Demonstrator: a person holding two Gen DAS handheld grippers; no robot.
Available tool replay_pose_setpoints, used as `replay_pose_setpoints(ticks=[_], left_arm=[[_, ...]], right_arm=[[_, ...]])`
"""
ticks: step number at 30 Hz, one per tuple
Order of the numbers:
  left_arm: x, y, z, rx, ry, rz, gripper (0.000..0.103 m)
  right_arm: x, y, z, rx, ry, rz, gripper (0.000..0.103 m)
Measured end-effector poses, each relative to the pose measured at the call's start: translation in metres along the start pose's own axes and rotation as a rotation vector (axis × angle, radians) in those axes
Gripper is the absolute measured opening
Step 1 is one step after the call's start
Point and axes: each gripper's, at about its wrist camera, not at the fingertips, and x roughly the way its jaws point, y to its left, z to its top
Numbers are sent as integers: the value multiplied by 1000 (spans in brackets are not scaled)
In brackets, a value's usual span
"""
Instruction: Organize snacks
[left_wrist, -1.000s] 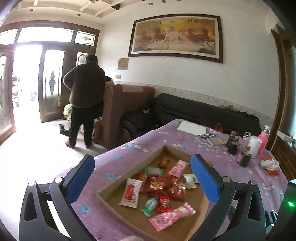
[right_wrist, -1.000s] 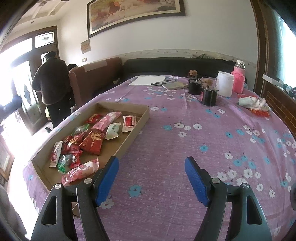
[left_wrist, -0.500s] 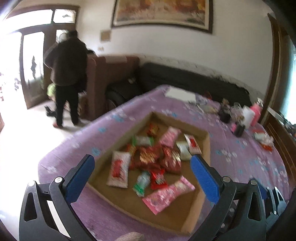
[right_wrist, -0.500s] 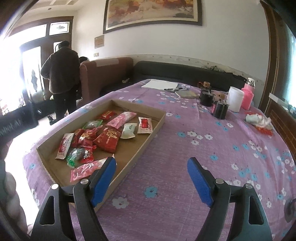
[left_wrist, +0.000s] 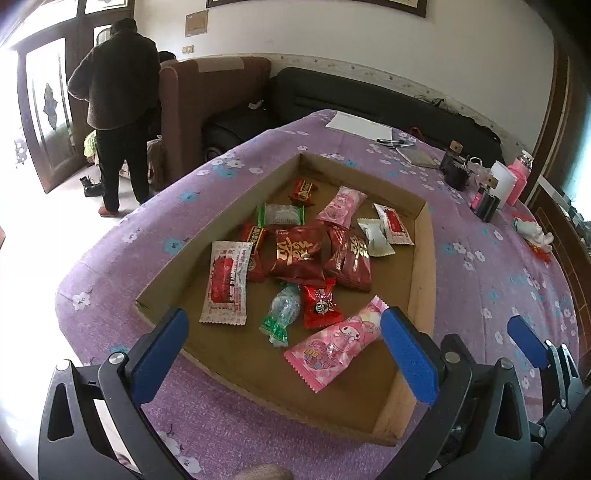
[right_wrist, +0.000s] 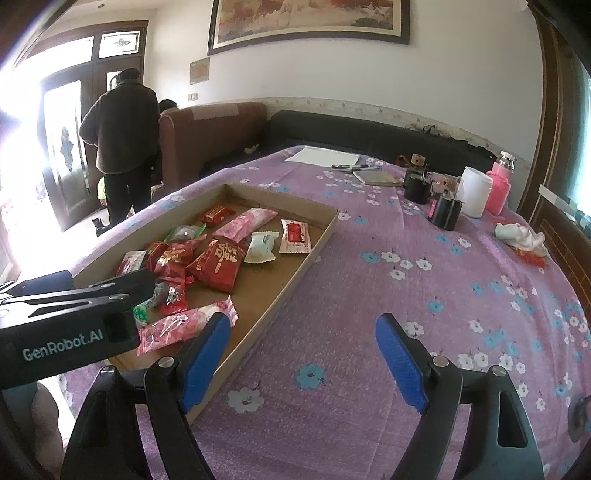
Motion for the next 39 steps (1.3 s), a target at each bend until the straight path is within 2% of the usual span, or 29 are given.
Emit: replay_pose_setpoints(ticks=[9,39], left_arm=[[6,4,-2,-9,34,-24,103],[10,3,-5,-8,66,-54,103]], right_arm=[[1,7,-1,-25,2,-1,83],[5,1,-3,1,26,-14,84]])
